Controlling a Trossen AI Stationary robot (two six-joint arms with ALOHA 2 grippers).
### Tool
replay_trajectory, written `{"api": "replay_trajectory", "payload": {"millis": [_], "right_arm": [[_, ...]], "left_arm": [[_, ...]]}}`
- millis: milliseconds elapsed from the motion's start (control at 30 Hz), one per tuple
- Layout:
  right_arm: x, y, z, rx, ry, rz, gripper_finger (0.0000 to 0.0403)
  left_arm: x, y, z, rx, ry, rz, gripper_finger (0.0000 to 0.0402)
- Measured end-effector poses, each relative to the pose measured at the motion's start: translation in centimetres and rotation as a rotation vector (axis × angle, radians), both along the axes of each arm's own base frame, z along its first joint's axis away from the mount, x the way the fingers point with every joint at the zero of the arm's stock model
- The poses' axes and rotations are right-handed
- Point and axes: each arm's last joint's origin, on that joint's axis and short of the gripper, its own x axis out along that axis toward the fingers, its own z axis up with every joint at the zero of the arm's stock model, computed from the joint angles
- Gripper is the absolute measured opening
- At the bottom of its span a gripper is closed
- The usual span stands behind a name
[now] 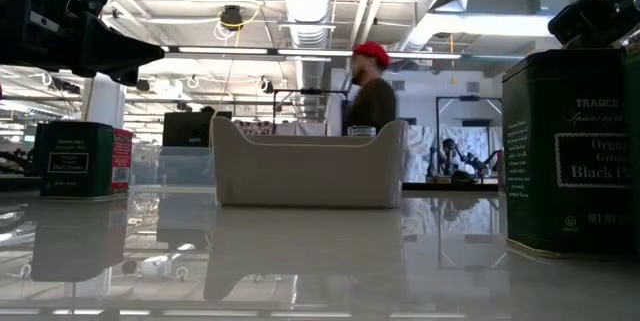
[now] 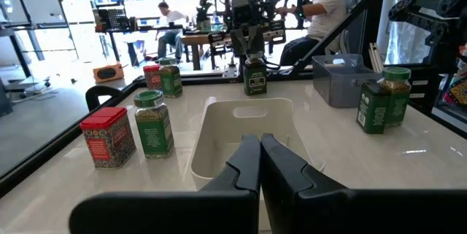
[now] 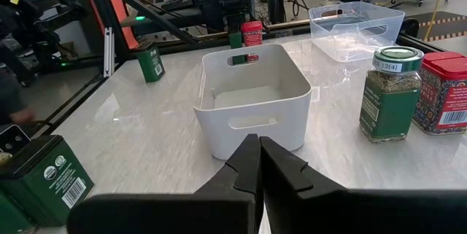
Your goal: Sort spices by type
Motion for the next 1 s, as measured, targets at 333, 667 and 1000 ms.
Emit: {"api": "replay_trajectory", "payload": {"millis": [333,667,1000], "right_arm": [[0.00,0.00,0.00,-0.007,0.000,0.001,0.0039],[0.00,-0.02,-0.01,-0.310,0.000,0.048,0.0039],[0.02,-0.01,0.13,-0.235,-0.016,0.035,0.0039]], "left_arm": [[0.00,0.00,0.00,0.000,0.000,0.000,0.0000],[0.00,0.00,0.00,0.000,0.000,0.000,0.0000],[0.00,0.00,0.01,0.000,-0.001,0.000,0.0000]]}}
